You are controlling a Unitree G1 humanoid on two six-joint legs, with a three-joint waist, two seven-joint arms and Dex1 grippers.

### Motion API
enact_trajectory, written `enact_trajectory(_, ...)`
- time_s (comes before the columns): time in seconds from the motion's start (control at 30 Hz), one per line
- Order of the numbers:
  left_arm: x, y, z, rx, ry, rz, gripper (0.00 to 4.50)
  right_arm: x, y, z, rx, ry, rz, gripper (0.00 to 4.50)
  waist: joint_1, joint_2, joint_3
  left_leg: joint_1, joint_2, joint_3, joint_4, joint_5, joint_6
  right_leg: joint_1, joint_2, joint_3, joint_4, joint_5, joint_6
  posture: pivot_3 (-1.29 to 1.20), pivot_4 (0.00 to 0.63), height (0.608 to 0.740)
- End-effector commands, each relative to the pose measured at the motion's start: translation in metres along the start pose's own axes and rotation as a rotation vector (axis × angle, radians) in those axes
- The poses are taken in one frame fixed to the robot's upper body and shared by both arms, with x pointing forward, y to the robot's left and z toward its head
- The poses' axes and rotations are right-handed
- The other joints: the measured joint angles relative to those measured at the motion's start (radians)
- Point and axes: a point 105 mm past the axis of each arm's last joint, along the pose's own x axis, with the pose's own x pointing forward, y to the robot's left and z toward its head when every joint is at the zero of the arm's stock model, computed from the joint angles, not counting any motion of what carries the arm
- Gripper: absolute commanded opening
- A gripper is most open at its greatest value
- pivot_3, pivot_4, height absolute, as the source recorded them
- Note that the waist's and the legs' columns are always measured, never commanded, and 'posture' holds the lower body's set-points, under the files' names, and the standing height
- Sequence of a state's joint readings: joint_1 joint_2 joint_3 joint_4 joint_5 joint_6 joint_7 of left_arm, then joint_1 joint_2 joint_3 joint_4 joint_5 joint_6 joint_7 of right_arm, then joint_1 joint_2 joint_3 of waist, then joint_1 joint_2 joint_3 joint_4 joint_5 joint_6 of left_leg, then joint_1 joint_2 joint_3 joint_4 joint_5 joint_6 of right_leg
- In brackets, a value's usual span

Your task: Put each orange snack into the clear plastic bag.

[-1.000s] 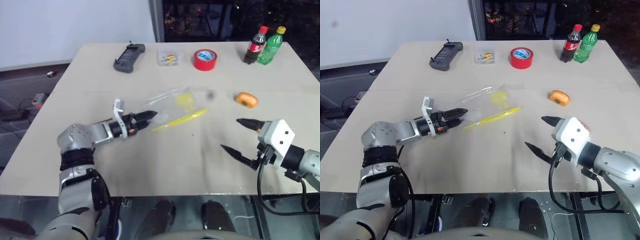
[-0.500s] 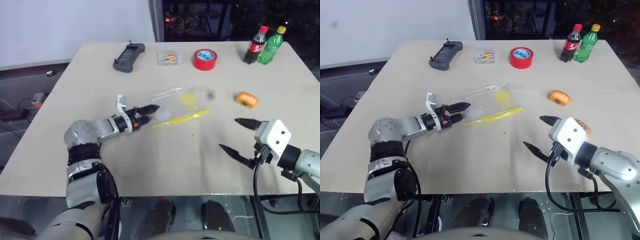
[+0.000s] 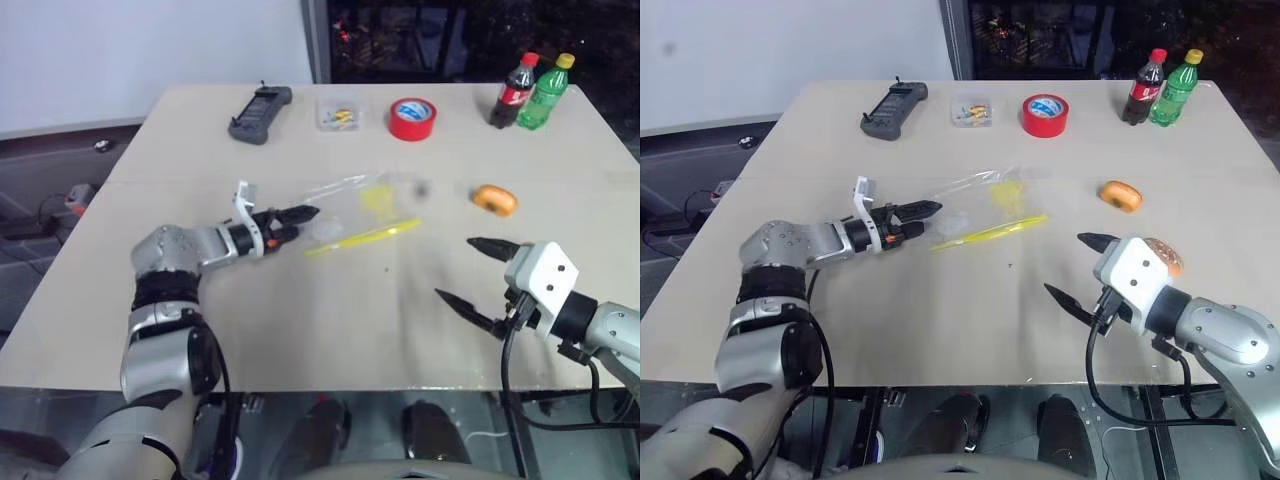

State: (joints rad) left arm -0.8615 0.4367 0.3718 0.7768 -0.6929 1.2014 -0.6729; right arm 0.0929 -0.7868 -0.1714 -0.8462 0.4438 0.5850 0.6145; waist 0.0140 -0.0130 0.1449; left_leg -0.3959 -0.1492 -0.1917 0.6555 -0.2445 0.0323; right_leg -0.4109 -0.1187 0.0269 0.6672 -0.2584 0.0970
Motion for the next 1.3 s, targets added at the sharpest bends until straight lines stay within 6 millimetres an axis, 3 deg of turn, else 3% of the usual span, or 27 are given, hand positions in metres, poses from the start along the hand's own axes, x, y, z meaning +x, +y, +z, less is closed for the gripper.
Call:
enact_trajectory(0.03,0.013,0.013,-0.018,-0.085,0.047,-0.021,4.46,-0.001,0.002,0.01,-0.039,-0.029,-0.004,4.5,0.001,0.0,0.0,0.0,0.0,0.0,0.0,0.0,0.0,0.0,0.0,0.0,0.0,0.0,0.0,0.0,0.15,0.74)
enact_trajectory(0.13,0.027,0.016,-0.02,-0.083,0.022,-0.022,4.46,-0.002,0.003,0.01,-0.038,-0.023,-0.002,4.5,0.004,0.0,-0.001,0.0,-0.001,-0.001,0.0,0.0,0.0,0.0,-0.001,-0.002,-0.001,0.0,0.0,0.0,0.15,0.74)
enact_trajectory(0.23,0.037,0.014,-0.024,-0.099,0.029,-0.032,3.67,-0.003,0.006,0.01,-0.036,-0.022,-0.002,4.5,0.005,0.0,-0.001,0.0,-0.002,-0.003,0.0,0.0,0.0,0.001,-0.003,-0.002,-0.001,0.0,0.0,0.0,0.15,0.74)
enact_trajectory(0.47,0.051,-0.002,-0.034,-0.148,0.082,-0.1,0.42,-0.003,0.011,0.013,-0.025,-0.028,-0.012,4.5,0.006,0.0,-0.002,-0.001,-0.004,-0.004,0.001,0.0,0.0,0.001,-0.004,-0.003,-0.001,0.0,0.001,0.0,0.15,0.74)
enact_trajectory(0.5,0.052,-0.004,-0.034,-0.157,0.086,-0.103,0.12,-0.002,0.011,0.013,-0.025,-0.03,-0.013,4.5,0.006,0.001,-0.002,-0.001,-0.004,-0.004,0.003,0.0,0.0,0.001,-0.004,-0.004,0.0,0.0,0.001,0.0,0.15,0.74)
enact_trajectory(0.6,0.053,-0.012,-0.032,-0.184,0.096,-0.125,0.12,0.001,0.013,0.014,-0.028,-0.039,-0.015,4.5,0.004,0.0,-0.002,-0.001,-0.004,-0.005,0.004,0.0,0.0,0.002,-0.004,-0.004,0.001,0.0,0.002,0.0,0.15,0.74)
enact_trajectory(0.73,0.053,-0.044,-0.025,-0.243,0.135,-0.231,0.12,0.018,0.01,0.012,-0.105,-0.037,-0.047,4.5,0.001,0.0,-0.002,-0.002,-0.004,-0.004,0.005,0.0,0.0,0.001,-0.004,-0.004,0.001,0.001,0.002,0.0,0.15,0.74)
enact_trajectory(0.97,0.048,-0.082,-0.015,-0.297,0.165,-0.343,0.12,0.082,-0.018,-0.027,-0.418,0.084,-0.22,4.5,-0.027,-0.004,0.0,-0.003,-0.004,-0.005,0.008,0.0,0.0,-0.001,-0.003,-0.003,0.005,0.0,0.002,0.0,0.15,0.74)
enact_trajectory(1.1,0.047,-0.091,-0.014,-0.296,0.162,-0.363,0.12,0.115,-0.035,-0.037,-0.535,0.096,-0.32,4.5,-0.036,-0.006,0.002,-0.003,-0.004,-0.003,0.009,0.0,0.0,-0.002,-0.003,-0.001,0.007,0.0,0.002,0.0,0.15,0.74)
enact_trajectory(1.3,0.041,-0.096,-0.014,-0.285,0.149,-0.377,0.12,0.143,-0.066,-0.037,-0.597,0.075,-0.462,4.5,-0.043,-0.006,0.002,-0.004,-0.004,-0.002,0.011,0.0,0.0,-0.002,-0.003,0.0,0.009,0.0,0.002,0.0,0.15,0.74)
